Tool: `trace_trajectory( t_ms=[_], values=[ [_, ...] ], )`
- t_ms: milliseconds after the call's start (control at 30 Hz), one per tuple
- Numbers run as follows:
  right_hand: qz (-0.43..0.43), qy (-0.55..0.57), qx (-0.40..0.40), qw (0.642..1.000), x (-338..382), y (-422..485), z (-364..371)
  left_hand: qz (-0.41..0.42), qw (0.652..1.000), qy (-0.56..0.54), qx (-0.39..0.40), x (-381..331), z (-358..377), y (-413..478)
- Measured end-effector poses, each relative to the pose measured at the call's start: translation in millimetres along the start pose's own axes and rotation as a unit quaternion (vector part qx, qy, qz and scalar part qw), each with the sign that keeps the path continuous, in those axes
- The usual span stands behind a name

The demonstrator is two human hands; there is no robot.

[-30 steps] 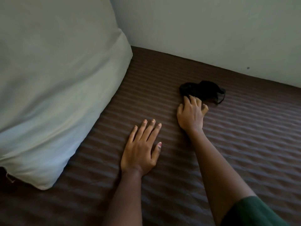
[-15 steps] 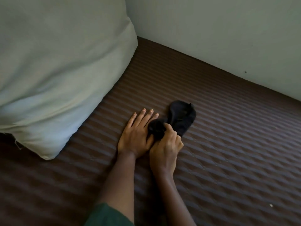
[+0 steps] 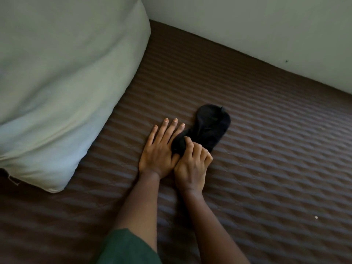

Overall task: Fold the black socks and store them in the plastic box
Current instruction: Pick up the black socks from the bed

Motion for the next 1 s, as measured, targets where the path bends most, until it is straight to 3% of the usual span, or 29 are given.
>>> trace_trajectory(
  t_ms=[400, 567, 633, 733, 833, 1000],
  values=[
    [-0.015, 0.008, -0.002, 1.0, 0, 1, -19, 0.031, 0.998, -0.051, -0.021, -11, -34, -12],
    [-0.024, -0.024, 0.046, 0.998, 11, 3, -29, 0.034, 0.996, -0.047, 0.061, 1, -47, -82],
    [-0.009, -0.021, 0.071, 0.997, 12, 6, -36, 0.033, 0.988, -0.057, 0.141, 10, -55, -107],
    [0.048, -0.039, 0.135, 0.989, 32, -1, -47, 0.022, 0.944, -0.103, 0.312, 14, -73, -113],
    [0.067, -0.015, 0.213, 0.975, 63, -34, -54, -0.009, 0.929, -0.099, 0.357, -5, -85, -115],
    [0.018, -0.02, 0.341, 0.94, 63, -82, -62, -0.027, 0.893, 0.037, 0.447, 0, -126, -156]
  ],
)
Point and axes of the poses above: each hand's wrist, its own y-axis towards the middle knuckle, its own z-axis out of the palm, x = y × z, the point moved 4 cm from there along y, towards the middle knuckle, and after that the axes turned 11 degrees about x, right-handed, at the moved point
